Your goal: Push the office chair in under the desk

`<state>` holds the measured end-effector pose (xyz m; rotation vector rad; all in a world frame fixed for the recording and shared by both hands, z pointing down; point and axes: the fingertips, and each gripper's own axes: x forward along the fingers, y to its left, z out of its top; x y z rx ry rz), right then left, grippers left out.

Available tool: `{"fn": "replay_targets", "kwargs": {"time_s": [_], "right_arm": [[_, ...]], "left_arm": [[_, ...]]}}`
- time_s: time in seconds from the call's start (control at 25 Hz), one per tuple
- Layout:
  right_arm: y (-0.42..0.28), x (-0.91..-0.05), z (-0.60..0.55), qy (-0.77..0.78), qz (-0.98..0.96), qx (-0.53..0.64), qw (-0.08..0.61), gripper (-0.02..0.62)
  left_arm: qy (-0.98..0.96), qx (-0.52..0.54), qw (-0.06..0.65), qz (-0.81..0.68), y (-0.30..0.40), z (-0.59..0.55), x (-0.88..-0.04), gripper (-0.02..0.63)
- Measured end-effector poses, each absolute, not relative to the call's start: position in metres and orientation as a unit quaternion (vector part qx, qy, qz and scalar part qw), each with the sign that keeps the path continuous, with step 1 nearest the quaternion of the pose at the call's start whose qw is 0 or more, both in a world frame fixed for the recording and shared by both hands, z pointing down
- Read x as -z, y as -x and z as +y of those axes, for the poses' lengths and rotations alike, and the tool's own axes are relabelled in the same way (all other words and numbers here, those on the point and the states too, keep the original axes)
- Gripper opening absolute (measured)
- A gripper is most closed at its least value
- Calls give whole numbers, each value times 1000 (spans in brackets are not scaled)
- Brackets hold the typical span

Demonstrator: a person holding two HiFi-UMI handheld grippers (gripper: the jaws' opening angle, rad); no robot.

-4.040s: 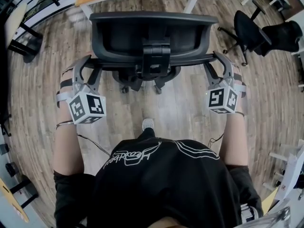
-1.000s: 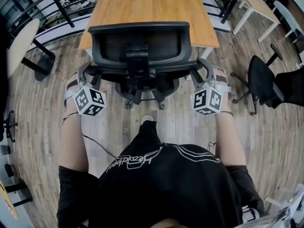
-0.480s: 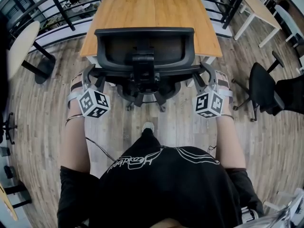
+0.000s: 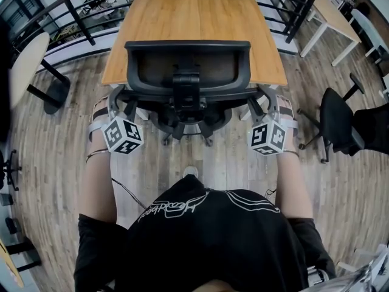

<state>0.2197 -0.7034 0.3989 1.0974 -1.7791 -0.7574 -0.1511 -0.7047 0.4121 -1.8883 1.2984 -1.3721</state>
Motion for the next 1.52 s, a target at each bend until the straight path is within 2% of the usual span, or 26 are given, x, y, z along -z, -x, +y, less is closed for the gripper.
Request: {"fn": "replay_targets", "kwargs": {"time_s": [0.56,1.52], "right_arm": [[-217,-400,-766,-448,-711,300,451,224],[-217,-411,-774,-459,-708,297,447,224]], "left_arm": [[692,496,237,468,153,-770,-414,218],[704,490,251,449,151,-788,-422,221]]}}
